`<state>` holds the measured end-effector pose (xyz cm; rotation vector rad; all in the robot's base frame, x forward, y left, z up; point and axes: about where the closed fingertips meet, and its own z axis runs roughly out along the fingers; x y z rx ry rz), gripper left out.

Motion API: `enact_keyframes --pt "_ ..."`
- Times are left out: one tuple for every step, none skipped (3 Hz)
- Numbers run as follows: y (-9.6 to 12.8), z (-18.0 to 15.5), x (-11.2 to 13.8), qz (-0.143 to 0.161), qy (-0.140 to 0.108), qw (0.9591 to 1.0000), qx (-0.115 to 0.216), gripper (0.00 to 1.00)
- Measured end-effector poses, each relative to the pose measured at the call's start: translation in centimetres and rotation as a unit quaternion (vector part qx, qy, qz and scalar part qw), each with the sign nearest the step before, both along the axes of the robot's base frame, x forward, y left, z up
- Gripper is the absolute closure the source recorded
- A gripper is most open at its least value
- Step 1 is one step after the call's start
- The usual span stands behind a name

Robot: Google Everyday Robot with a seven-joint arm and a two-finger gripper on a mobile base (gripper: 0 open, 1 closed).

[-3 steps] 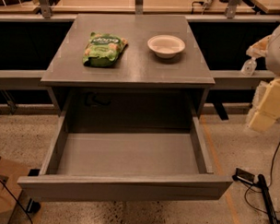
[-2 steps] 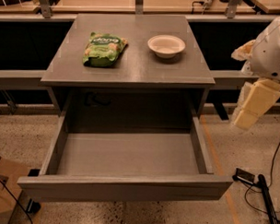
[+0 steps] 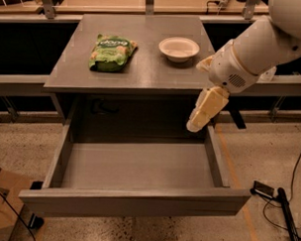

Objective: Place green rice chip bag into top drawer

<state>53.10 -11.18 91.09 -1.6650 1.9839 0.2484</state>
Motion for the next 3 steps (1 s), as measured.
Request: enact_keyframes --pt "0.3 -0.3 0.5 -0.002 -0.003 1.0000 0.006 0.00" --pt "-0.3 -1.1 0.7 -0.039 0.010 0.9981 0.048 0.00" --pt "2.1 0.1 4.5 -0.040 -0.015 0.9930 0.110 0.00"
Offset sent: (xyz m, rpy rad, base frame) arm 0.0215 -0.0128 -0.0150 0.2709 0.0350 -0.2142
